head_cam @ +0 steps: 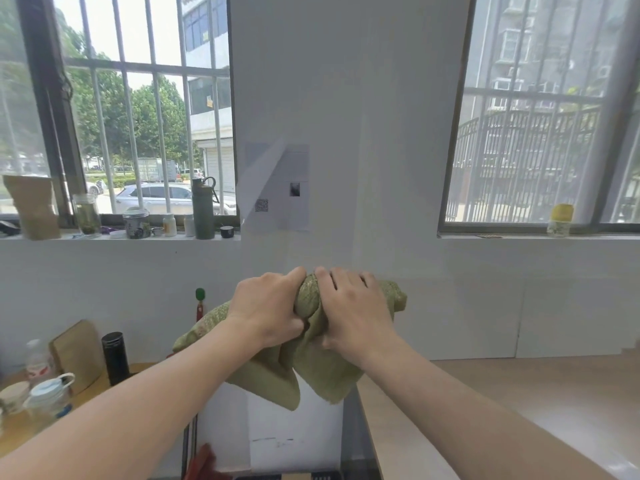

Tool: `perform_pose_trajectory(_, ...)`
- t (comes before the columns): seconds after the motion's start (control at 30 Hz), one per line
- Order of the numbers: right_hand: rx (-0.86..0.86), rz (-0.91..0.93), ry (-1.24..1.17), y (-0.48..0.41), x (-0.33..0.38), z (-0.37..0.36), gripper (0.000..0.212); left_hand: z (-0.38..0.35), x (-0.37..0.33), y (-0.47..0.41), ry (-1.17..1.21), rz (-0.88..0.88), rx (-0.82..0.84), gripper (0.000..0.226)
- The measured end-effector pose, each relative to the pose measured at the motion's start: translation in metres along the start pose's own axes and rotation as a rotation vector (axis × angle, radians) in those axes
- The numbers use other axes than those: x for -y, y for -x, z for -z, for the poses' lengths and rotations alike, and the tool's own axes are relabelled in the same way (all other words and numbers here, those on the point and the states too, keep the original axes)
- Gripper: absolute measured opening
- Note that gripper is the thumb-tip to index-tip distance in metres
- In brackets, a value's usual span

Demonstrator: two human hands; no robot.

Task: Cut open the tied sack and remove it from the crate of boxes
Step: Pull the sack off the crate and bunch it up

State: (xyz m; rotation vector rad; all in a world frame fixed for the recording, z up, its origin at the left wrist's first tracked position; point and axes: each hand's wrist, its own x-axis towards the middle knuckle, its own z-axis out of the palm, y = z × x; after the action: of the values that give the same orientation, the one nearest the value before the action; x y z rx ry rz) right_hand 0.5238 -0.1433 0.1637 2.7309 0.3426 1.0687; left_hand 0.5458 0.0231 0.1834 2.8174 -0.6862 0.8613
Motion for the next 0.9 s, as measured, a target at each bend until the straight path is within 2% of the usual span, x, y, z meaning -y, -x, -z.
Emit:
perform_pose_trajectory(0.17, -0.276, -0.038, 0.039, -0.004, -0.003, -0.005, 0.048, 0.007, -0.006, 0.0, 0.118, 0.012, -0.007, 0.026)
perform_pose_trajectory(0.23, -0.33, -0.045, 0.059, -0.004, -0.004, -0.006, 0.041, 0.009, -0.006, 0.001, 0.198, 0.021, 0.0, 0.025)
perform_pose_trajectory(0.37, -0.324, -0.048, 0.056, -0.007, -0.002, -0.003, 0.037, 0.011, -0.005, 0.002, 0.329, 0.019, 0.035, 0.026)
perform_pose_trajectory(0.5, -0.183, -0.075, -0.025, -0.01, 0.0, 0.005, 0.035, 0.01, 0.0, 0.005, 0.29, -0.035, 0.053, 0.045)
perform_pose_trajectory(0.6, -0.017, -0.173, -0.134, -0.011, 0.001, 0.011, 0.025, 0.008, 0.0, 0.007, 0.022, -0.101, -0.004, 0.08)
perform_pose_trajectory(0.7, 0.078, -0.295, -0.219, -0.014, 0.001, 0.019, 0.015, 0.002, 0.001, 0.011, -0.18, -0.079, -0.102, 0.106)
perform_pose_trajectory(0.8, 0.183, -0.376, -0.303, -0.019, 0.001, 0.027, 0.014, -0.008, 0.005, 0.016, -0.254, -0.053, -0.26, 0.109)
perform_pose_trajectory(0.9, 0.242, -0.402, -0.401, -0.024, -0.001, 0.034, 0.01, -0.014, 0.008, 0.018, -0.264, -0.041, -0.338, 0.105)
